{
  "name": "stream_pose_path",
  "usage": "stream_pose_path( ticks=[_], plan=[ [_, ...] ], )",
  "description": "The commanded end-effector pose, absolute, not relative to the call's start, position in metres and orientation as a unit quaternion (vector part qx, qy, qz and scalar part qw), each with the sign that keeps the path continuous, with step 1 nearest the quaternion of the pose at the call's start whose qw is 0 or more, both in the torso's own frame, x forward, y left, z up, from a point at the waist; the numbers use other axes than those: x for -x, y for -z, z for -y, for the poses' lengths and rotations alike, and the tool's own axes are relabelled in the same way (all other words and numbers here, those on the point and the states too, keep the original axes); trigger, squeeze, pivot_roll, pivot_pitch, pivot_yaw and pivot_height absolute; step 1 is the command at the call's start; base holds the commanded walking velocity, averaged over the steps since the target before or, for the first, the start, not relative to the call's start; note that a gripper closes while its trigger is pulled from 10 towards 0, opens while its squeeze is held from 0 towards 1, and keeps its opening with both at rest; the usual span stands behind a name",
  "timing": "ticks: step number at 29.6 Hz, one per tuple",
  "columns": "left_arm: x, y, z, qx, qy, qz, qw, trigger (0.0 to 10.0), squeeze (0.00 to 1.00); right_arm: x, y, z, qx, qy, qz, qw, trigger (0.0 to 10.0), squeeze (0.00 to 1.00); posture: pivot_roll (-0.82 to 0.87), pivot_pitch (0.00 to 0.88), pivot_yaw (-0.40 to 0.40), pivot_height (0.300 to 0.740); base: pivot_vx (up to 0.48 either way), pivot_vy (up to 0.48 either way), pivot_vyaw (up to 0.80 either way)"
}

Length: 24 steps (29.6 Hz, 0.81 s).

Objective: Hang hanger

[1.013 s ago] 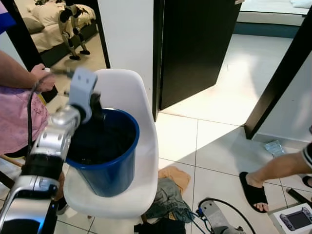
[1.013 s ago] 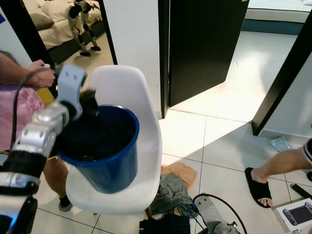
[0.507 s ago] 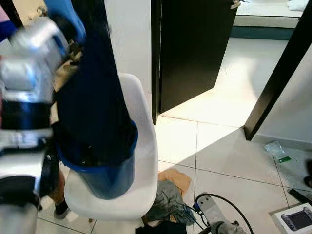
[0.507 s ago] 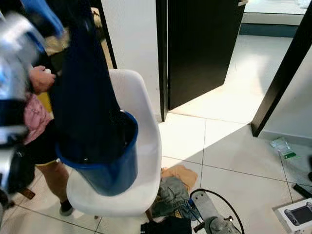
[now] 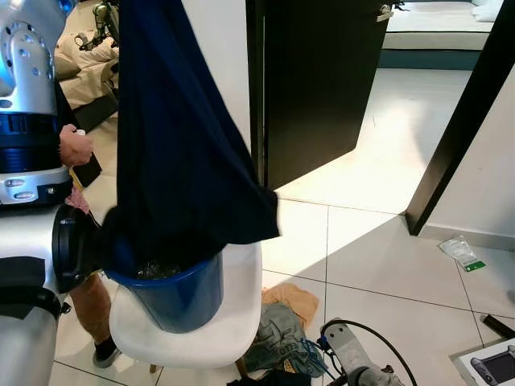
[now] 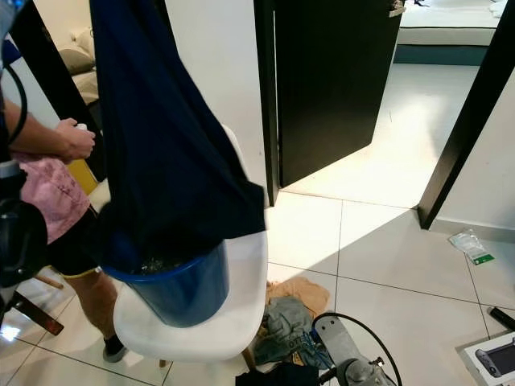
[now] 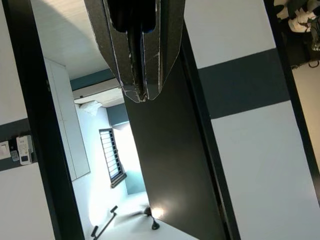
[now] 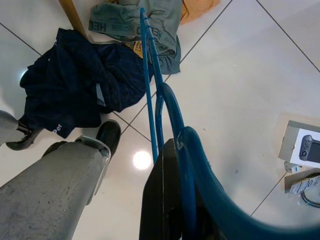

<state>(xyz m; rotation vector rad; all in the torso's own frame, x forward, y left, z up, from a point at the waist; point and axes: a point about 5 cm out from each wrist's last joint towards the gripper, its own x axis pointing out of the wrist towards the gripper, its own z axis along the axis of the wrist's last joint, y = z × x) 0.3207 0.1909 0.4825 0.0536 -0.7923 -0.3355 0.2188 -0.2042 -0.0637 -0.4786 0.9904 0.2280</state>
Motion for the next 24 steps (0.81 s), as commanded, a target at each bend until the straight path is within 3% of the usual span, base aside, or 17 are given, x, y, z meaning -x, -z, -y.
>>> stream_pose_path(
  ticks=[1,10,17,18,21,22,23,24],
  plan=[
    [-0.319,-0.477,-0.202,-0.019,0.141,0.381,0.914,0.0,0.00,-0.217,0.066,0.200,0.228,-0.114,-0.471,0.844,10.0,0.00,0.03,0.000,0.047,0.740,0.000,0.000,0.00],
    [-0.341,-0.394,-0.228,-0.058,0.020,0.258,0.964,0.0,0.00,-0.217,0.066,0.200,0.229,-0.114,-0.471,0.844,10.0,0.00,0.02,0.000,0.051,0.740,0.000,0.000,0.00],
    [-0.338,-0.374,-0.243,-0.070,-0.029,0.228,0.971,0.0,0.00,-0.216,0.066,0.201,0.230,-0.114,-0.472,0.844,10.0,0.00,0.02,0.000,0.050,0.740,0.000,0.000,0.00],
    [-0.328,-0.377,-0.258,-0.053,-0.048,0.243,0.967,0.0,0.00,-0.216,0.066,0.201,0.230,-0.115,-0.472,0.843,10.0,0.00,0.02,0.000,0.050,0.740,0.000,0.000,0.00],
    [-0.328,-0.377,-0.258,-0.053,-0.048,0.243,0.967,0.0,0.00,-0.216,0.066,0.201,0.230,-0.115,-0.472,0.843,10.0,0.00,0.02,0.000,0.050,0.740,0.000,0.000,0.00],
    [-0.316,-0.386,-0.265,-0.018,-0.032,0.270,0.962,0.0,0.00,-0.216,0.066,0.201,0.231,-0.116,-0.473,0.842,10.0,0.00,0.04,0.000,0.043,0.740,0.000,0.000,0.00],
    [-0.296,-0.395,-0.257,0.048,0.081,0.303,0.948,0.0,0.00,-0.216,0.066,0.201,0.232,-0.117,-0.473,0.842,10.0,0.00,0.04,0.000,0.046,0.740,0.000,0.000,0.00],
    [-0.296,-0.395,-0.257,0.048,0.081,0.303,0.948,0.0,0.00,-0.216,0.066,0.201,0.232,-0.117,-0.473,0.842,10.0,0.00,0.04,0.000,0.046,0.740,0.000,0.000,0.00]
  ],
)
